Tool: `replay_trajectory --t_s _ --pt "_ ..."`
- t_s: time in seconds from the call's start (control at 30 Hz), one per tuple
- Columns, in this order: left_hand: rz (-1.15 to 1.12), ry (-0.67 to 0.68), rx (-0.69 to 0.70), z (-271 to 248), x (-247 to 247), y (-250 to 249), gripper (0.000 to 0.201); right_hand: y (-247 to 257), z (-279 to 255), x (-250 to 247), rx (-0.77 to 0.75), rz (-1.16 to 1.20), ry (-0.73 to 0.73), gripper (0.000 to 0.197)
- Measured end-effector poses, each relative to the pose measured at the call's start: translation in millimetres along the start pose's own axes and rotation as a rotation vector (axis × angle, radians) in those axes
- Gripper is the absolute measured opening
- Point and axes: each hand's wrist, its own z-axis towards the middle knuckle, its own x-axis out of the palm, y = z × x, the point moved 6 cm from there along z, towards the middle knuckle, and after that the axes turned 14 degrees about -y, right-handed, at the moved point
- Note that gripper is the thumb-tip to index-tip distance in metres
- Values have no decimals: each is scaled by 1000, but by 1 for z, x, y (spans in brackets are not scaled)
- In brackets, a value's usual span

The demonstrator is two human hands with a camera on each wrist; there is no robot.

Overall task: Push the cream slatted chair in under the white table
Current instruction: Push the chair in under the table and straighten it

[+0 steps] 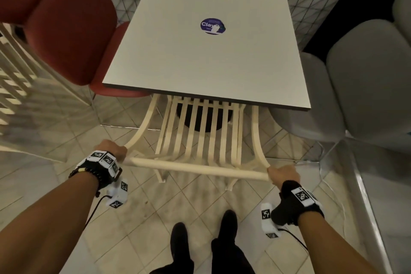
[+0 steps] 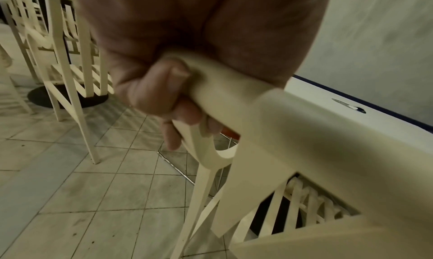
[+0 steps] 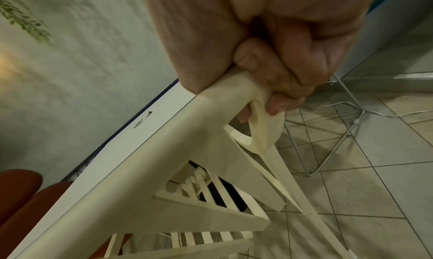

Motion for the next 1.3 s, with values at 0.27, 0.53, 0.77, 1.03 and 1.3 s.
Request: replay_trajectory --t_s 0.27,0.53,0.77,1.03,1.3 --pt "130 62 25 -5 25 22 24 -26 4 9 83 99 -1 36" --pt "-57 16 -20 -1 12 -22 24 16 36 -7 20 59 -2 36" --pt "84 45 37 -14 23 3 26 -15 15 -3 -15 47 23 35" --pt "-57 48 2 -3 23 -2 29 -3 28 -5 -2 57 -10 31" --pt "10 113 38 7 26 -8 31 9 34 -3 50 20 81 32"
